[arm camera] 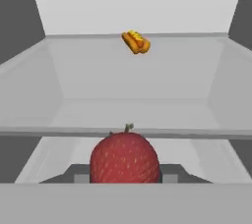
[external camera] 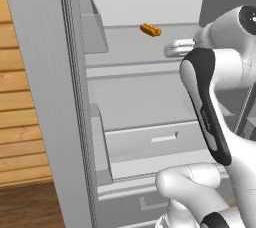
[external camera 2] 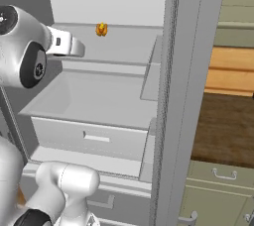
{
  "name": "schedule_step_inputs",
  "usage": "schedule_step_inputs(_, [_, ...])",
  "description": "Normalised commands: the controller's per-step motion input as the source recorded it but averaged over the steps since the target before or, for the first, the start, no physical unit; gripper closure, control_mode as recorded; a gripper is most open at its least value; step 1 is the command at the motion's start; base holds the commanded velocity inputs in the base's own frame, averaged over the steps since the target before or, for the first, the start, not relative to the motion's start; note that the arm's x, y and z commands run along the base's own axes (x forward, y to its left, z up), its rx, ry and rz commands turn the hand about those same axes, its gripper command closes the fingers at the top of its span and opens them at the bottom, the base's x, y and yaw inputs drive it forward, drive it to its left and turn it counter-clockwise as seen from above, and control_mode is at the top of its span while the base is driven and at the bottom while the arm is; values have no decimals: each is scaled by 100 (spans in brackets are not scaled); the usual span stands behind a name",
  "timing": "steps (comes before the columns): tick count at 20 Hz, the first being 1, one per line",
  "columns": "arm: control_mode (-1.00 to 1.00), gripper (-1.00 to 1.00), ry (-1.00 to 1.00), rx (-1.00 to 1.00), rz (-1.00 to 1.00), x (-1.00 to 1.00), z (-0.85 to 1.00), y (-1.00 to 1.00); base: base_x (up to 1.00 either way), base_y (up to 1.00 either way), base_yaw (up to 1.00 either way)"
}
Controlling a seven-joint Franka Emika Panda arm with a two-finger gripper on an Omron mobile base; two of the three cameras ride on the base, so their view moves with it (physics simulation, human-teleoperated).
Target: Take the strawberry from the fridge and place it on top of the pancake, located on the dining counter.
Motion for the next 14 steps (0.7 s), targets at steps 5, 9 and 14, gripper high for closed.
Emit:
schedule_step_inputs(5, [-100,100,39,-6,0,-100,-75,-9,0,0,0])
schedule_step_inputs(9, [-100,100,33,-10,0,-100,-100,-1,0,0,0])
schedule_step_inputs(14, [-100,100,23,-2,0,-32,-81,-16,0,0,0])
